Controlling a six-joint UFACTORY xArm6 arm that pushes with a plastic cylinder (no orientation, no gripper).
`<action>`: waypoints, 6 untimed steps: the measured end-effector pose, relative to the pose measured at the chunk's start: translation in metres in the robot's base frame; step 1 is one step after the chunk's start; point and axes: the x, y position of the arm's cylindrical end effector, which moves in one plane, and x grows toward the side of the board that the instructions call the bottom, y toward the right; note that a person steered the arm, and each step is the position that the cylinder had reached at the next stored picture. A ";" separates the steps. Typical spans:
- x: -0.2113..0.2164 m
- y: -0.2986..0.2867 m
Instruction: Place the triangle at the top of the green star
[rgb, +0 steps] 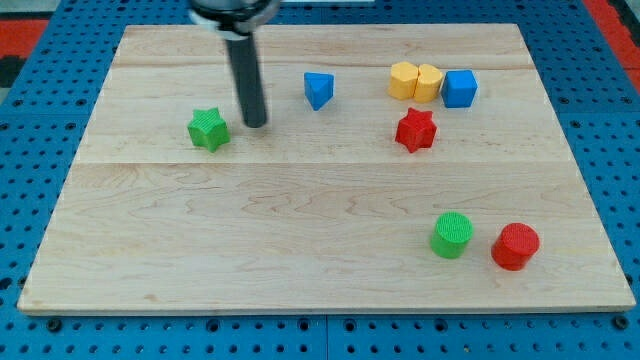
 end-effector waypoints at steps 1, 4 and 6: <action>-0.011 0.050; -0.074 0.082; -0.080 -0.052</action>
